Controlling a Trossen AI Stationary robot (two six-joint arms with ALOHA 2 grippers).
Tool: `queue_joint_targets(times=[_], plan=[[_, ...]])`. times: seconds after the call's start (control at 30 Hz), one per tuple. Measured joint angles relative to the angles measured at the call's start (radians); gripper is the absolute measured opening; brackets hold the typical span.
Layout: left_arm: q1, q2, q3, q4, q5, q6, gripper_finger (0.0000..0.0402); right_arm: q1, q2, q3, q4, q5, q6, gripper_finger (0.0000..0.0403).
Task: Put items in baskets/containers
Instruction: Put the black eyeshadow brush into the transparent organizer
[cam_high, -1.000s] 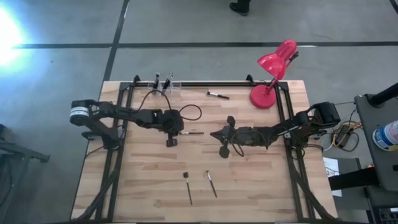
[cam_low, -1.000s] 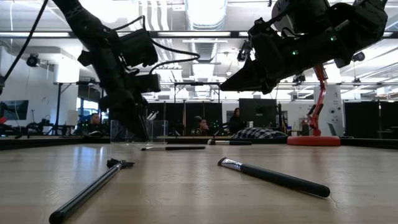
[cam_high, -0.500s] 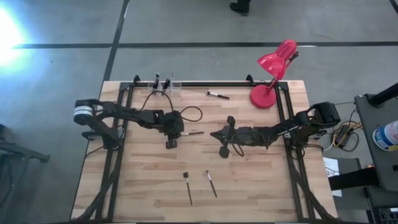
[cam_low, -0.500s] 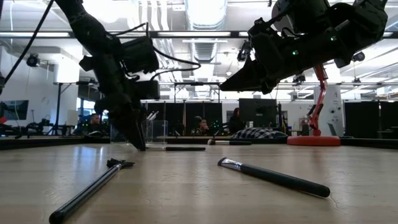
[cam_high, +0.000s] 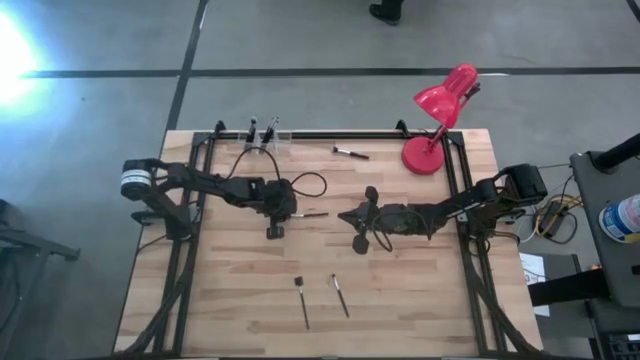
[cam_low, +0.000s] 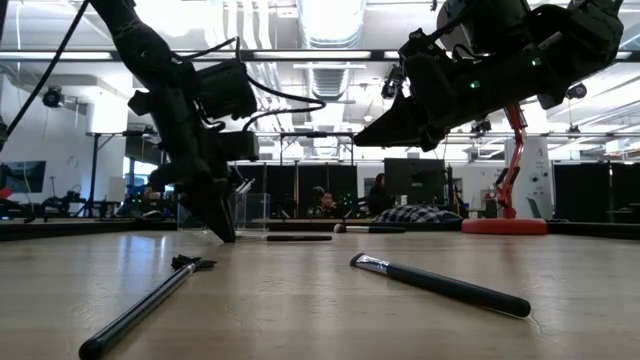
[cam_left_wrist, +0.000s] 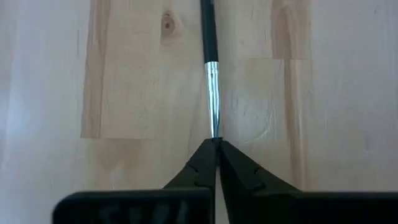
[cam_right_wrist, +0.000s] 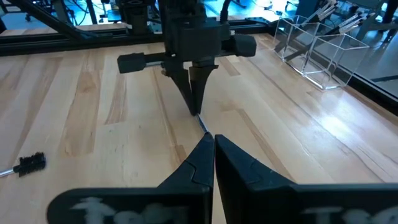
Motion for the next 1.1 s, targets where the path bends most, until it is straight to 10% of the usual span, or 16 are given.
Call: queue_joint_targets(times=[0.4, 0.83, 1.1], plan=[[-0.063, -0.084, -0.004, -0.001, -0.217, 0.077, 0.0001, 0.000, 0.000, 0.000, -0.026, -0.029, -0.008, 0.0020], [-0.140, -0.143, 0.052, -0.019, -0.226, 0.106, 0.0000, -0.005, 0.030, 0.127, -0.275, -0.046, 0.022, 0.0140], [-0.172, -0.144, 0.085, -0.048, -0.229, 0.109, 0.0000, -0.042, 0.172, 0.335, -0.547, -0.044, -0.019, 0.0147]])
